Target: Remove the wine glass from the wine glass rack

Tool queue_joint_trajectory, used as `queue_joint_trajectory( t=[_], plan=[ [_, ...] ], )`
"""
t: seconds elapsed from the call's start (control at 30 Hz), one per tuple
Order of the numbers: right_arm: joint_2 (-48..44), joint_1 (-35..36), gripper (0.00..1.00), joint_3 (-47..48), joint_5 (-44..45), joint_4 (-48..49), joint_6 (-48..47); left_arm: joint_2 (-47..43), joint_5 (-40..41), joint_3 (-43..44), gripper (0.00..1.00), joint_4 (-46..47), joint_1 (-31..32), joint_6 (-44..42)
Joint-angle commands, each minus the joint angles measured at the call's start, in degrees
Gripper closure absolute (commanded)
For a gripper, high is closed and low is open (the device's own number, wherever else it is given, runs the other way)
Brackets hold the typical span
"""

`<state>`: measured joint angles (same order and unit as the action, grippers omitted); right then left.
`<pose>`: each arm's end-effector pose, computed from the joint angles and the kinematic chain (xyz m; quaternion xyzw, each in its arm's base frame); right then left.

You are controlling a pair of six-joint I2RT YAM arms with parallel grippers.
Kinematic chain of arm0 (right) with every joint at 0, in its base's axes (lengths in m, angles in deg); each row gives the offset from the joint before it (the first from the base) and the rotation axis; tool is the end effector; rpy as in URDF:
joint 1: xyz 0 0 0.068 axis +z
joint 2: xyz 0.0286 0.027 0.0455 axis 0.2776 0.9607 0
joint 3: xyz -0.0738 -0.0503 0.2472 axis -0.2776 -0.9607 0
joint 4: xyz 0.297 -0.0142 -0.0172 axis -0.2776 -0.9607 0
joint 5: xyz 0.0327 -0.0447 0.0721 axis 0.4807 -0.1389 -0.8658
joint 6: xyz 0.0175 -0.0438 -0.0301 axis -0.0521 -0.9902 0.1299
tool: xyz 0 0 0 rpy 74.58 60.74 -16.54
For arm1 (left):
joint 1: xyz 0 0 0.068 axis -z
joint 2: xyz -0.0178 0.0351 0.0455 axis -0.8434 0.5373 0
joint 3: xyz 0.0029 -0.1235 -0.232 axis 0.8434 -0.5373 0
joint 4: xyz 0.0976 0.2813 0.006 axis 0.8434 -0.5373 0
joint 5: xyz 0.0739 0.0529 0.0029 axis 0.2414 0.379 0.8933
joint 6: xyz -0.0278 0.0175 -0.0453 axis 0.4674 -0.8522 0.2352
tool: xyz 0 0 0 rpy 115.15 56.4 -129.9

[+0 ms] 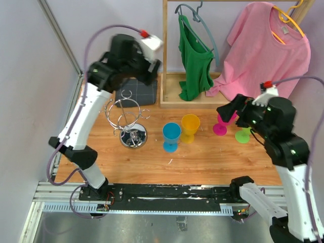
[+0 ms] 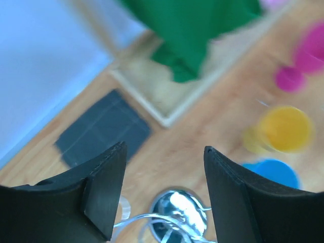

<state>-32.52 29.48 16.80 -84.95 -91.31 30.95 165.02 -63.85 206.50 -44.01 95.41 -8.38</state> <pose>0.1446 0.0412 0.4762 0.0587 0.7737 0.2954 0.5574 0.2899 -0.2304 0.5056 0.4132 0.7565 -0.1351 0.4885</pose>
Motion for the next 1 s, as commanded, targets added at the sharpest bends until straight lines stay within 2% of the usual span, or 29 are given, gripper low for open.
queue_joint_trajectory(
  t=[0.0, 0.17, 0.37, 0.5, 0.67, 0.97],
  plan=[
    [1.5, -0.5, 0.01, -8.3, 8.4, 8.5, -6.4, -10.3, -6.6, -10.2, 0.32, 15.3, -17.5, 5.8],
    [-0.3, 0.2, 0.01, -16.5, 15.1, 13.3, -11.5, -22.6, -10.5, -30.5, 0.25, 29.8, -31.8, 8.7],
    [-3.1, 1.3, 0.02, -25.0, 21.0, 17.5, -15.0, -33.6, -12.4, -50.5, 0.23, 41.3, -41.5, 15.1],
    [-4.3, 3.3, 0.01, -28.3, 25.9, 18.7, -15.6, -38.2, -11.2, -60.0, 0.23, 44.6, -43.2, 17.1],
    [-3.1, 5.1, 0.01, -28.7, 29.2, 15.5, -14.7, -41.9, -8.8, -68.8, 0.24, 47.2, -44.0, 16.7],
    [-2.7, 5.6, 0.01, -30.0, 29.5, 14.0, -14.1, -44.1, -8.4, -73.7, 0.24, 49.6, -45.0, 18.5]
  ],
)
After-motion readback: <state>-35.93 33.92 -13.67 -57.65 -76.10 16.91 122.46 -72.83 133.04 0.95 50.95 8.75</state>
